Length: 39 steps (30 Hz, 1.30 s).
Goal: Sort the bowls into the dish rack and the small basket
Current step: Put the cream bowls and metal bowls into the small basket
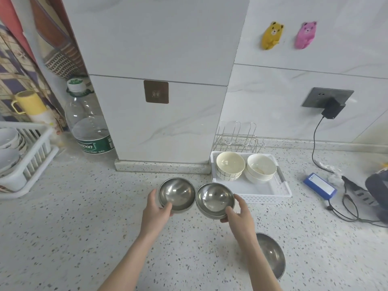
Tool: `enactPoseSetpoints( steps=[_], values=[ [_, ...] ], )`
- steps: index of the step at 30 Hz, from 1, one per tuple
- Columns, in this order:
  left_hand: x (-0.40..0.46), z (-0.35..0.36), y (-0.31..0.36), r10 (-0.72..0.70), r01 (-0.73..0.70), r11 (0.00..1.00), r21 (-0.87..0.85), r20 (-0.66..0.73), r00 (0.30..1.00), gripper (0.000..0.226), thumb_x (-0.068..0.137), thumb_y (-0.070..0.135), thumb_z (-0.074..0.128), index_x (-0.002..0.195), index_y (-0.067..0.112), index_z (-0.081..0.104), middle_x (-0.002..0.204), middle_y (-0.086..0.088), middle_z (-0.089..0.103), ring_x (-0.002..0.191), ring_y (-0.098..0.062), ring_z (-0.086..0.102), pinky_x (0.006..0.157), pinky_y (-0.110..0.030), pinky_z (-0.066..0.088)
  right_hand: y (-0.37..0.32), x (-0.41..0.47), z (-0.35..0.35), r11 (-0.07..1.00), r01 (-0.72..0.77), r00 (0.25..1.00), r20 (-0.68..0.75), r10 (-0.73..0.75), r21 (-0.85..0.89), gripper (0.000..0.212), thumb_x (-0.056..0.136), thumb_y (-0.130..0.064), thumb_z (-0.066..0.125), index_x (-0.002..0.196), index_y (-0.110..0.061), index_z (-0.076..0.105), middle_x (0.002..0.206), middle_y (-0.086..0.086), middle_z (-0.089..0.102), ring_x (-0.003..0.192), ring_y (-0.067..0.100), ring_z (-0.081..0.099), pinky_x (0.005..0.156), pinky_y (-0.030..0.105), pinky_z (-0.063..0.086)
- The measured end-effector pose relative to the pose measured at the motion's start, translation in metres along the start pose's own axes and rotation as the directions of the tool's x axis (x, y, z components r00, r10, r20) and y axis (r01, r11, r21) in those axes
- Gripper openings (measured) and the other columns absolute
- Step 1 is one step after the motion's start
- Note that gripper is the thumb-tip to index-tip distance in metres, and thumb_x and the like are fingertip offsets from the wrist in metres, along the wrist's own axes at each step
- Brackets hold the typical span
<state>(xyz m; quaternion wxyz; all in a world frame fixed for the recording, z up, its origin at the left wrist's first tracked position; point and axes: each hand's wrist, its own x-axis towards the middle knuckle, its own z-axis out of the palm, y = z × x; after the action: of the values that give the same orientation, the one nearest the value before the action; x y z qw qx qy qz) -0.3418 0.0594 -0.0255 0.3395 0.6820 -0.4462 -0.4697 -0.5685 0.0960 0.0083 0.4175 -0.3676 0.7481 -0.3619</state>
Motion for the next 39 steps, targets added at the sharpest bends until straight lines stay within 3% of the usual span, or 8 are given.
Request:
enactPoseSetpoints(
  steps=[5, 11, 18, 24, 30, 33, 36, 39],
  values=[
    [-0.007, 0.029, 0.008, 0.017, -0.017, 1.000, -0.006, 0.018, 1.000, 0.060, 0.093, 0.024, 0.060, 0.145, 0.032, 0.032, 0.089, 0.000, 0.074, 0.063, -0.003, 0.071, 0.049, -0.022, 0.049, 0.001, 0.009, -0.036, 0.999, 0.012, 0.999, -0.034, -0.010, 0.043, 0.049, 0.089, -0.021, 0.052, 0.135, -0.038, 0.044, 0.070, 0.000, 0.074, 0.064, 0.000, 0.068, 0.056, 0.023, 0.041],
    [-0.012, 0.063, 0.025, 0.022, -0.022, 0.998, -0.058, 0.008, 1.000, 0.051, 0.093, 0.023, 0.059, 0.139, 0.035, 0.040, 0.094, -0.001, 0.074, 0.063, -0.006, 0.072, 0.047, -0.019, 0.046, 0.009, 0.025, -0.080, 0.996, 0.005, 0.997, -0.072, 0.001, 0.087, 0.048, 0.089, -0.021, 0.052, 0.133, -0.037, 0.046, 0.071, 0.002, 0.075, 0.060, 0.000, 0.066, 0.063, 0.027, 0.042],
    [-0.012, 0.098, 0.051, 0.038, -0.040, 0.991, -0.127, -0.023, 0.999, 0.044, 0.093, 0.023, 0.058, 0.134, 0.036, 0.046, 0.094, -0.003, 0.074, 0.061, -0.007, 0.071, 0.044, -0.019, 0.043, 0.011, 0.051, -0.126, 0.986, 0.012, 0.992, -0.128, 0.010, 0.168, 0.049, 0.088, -0.018, 0.053, 0.134, -0.034, 0.046, 0.094, 0.011, 0.073, 0.050, -0.003, 0.063, 0.059, 0.027, 0.038],
    [-0.004, 0.122, 0.068, 0.037, -0.040, 0.987, -0.154, -0.021, 0.999, 0.042, 0.091, 0.023, 0.058, 0.132, 0.031, 0.048, 0.075, -0.003, 0.076, 0.057, -0.007, 0.070, 0.043, -0.020, 0.043, 0.008, 0.076, -0.157, 0.996, 0.012, 0.988, -0.155, 0.003, 0.094, 0.051, 0.089, -0.022, 0.054, 0.139, -0.030, 0.046, 0.083, 0.005, 0.074, 0.068, 0.006, 0.070, 0.063, 0.029, 0.042],
    [0.004, 0.139, 0.084, 0.030, -0.026, 0.983, -0.183, 0.016, 0.999, 0.037, 0.091, 0.021, 0.061, 0.124, 0.032, 0.050, 0.073, -0.007, 0.076, 0.051, -0.010, 0.067, 0.037, -0.017, 0.038, -0.003, 0.104, -0.179, 0.999, 0.017, 0.993, -0.115, -0.021, -0.040, 0.052, 0.088, -0.024, 0.053, 0.140, -0.025, 0.047, 0.064, 0.002, 0.074, 0.072, 0.012, 0.071, 0.065, 0.032, 0.047],
    [0.005, 0.142, 0.087, 0.016, -0.010, 0.980, -0.197, 0.029, 0.999, 0.032, 0.092, 0.024, 0.063, 0.119, 0.035, 0.050, 0.069, -0.008, 0.075, 0.044, -0.007, 0.062, 0.035, -0.017, 0.035, -0.009, 0.117, -0.185, 0.993, 0.012, 0.997, -0.072, -0.020, -0.114, 0.047, 0.086, -0.024, 0.051, 0.133, -0.026, 0.054, 0.059, 0.003, 0.072, 0.062, 0.010, 0.064, 0.057, 0.027, 0.041],
    [0.006, 0.143, 0.089, -0.009, 0.014, 0.979, -0.204, 0.029, 1.000, 0.031, 0.092, 0.026, 0.064, 0.119, 0.034, 0.050, 0.068, -0.009, 0.075, 0.042, -0.007, 0.059, 0.034, -0.018, 0.034, -0.014, 0.127, -0.187, 0.979, 0.026, 1.000, -0.012, -0.029, -0.200, 0.033, 0.081, -0.022, 0.050, 0.109, -0.025, 0.067, 0.054, 0.005, 0.069, 0.053, 0.014, 0.052, 0.055, 0.026, 0.038],
    [0.007, 0.145, 0.092, -0.022, 0.028, 0.978, -0.205, 0.031, 0.999, 0.031, 0.092, 0.026, 0.064, 0.120, 0.032, 0.050, 0.068, -0.011, 0.075, 0.040, -0.007, 0.057, 0.035, -0.019, 0.033, -0.020, 0.137, -0.188, 0.959, 0.014, 1.000, 0.026, -0.007, -0.282, 0.026, 0.080, -0.020, 0.048, 0.094, -0.018, 0.069, 0.052, 0.005, 0.069, 0.053, 0.017, 0.049, 0.053, 0.027, 0.036]
  ],
)
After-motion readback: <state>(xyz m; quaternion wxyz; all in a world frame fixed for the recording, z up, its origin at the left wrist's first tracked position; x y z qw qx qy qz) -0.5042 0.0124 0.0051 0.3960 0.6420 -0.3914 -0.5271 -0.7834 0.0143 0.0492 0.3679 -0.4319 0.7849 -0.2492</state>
